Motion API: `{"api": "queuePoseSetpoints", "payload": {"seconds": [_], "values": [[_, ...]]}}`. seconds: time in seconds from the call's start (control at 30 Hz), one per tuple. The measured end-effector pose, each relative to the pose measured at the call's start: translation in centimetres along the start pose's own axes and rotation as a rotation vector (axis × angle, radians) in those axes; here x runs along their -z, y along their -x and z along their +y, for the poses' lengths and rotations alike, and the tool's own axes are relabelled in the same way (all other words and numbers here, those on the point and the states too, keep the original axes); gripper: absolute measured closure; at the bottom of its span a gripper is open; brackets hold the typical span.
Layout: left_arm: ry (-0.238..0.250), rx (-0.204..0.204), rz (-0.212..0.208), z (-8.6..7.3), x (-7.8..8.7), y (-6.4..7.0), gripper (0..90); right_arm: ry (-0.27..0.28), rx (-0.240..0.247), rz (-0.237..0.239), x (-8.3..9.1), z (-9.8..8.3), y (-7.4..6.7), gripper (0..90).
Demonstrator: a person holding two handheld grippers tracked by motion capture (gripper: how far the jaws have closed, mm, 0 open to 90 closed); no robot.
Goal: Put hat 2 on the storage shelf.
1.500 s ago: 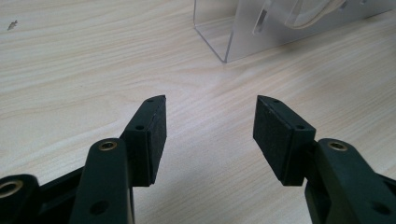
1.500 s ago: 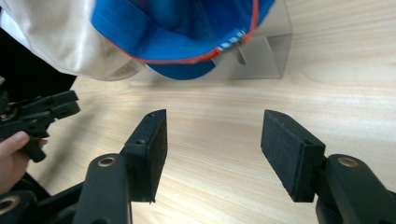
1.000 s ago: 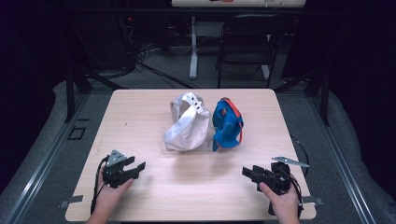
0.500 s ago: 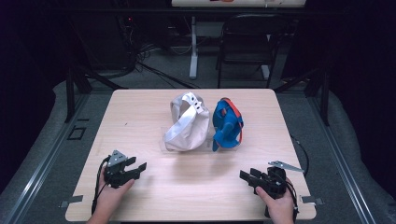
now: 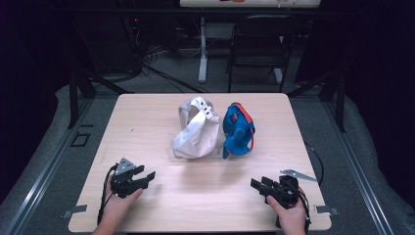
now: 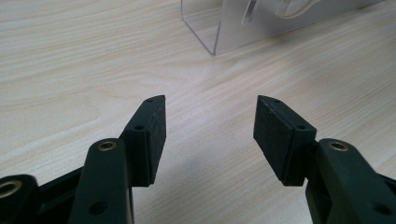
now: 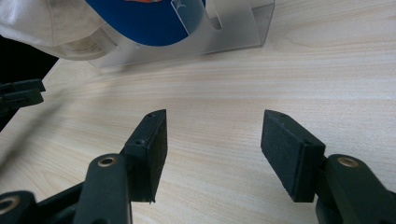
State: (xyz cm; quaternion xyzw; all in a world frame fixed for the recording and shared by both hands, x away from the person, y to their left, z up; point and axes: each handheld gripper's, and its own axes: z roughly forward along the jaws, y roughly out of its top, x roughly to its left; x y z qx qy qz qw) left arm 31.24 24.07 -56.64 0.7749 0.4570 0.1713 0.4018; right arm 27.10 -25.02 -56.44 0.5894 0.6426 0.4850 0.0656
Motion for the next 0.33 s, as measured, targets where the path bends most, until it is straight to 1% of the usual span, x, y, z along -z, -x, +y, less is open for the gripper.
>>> {"api": "queuePoseSetpoints", "payload": {"seconds": [0.03, 0.1, 0.2, 0.23, 0.27, 0.3, 0.33], "values": [[-0.001, 0.000, -0.001, 0.00, -0.02, 0.01, 44.5, -0.009, 0.006, 0.004, 0.03, 0.02, 0.04, 41.2], [-0.002, -0.002, -0.004, -0.02, -0.08, 0.07, 44.6, -0.017, 0.012, -0.006, 0.02, 0.02, 0.01, 41.2], [-0.007, -0.006, -0.007, 0.00, -0.10, 0.17, 44.5, -0.016, 0.014, -0.007, -0.03, 0.02, 0.01, 41.1], [0.000, -0.004, -0.006, -0.02, -0.17, 0.25, 44.5, -0.010, 0.012, -0.005, -0.06, 0.03, 0.02, 41.1], [-0.001, -0.006, -0.010, 0.00, -0.17, 0.30, 44.6, -0.017, 0.023, -0.018, 0.05, 0.11, 0.09, 41.1], [-0.007, -0.015, -0.013, 0.05, -0.12, 0.32, 44.6, -0.003, 0.012, -0.016, 0.00, 0.12, 0.08, 41.0], [0.000, -0.015, -0.013, 0.05, -0.18, 0.43, 44.6, -0.004, 0.020, -0.029, 0.10, 0.22, 0.21, 40.8]]}}
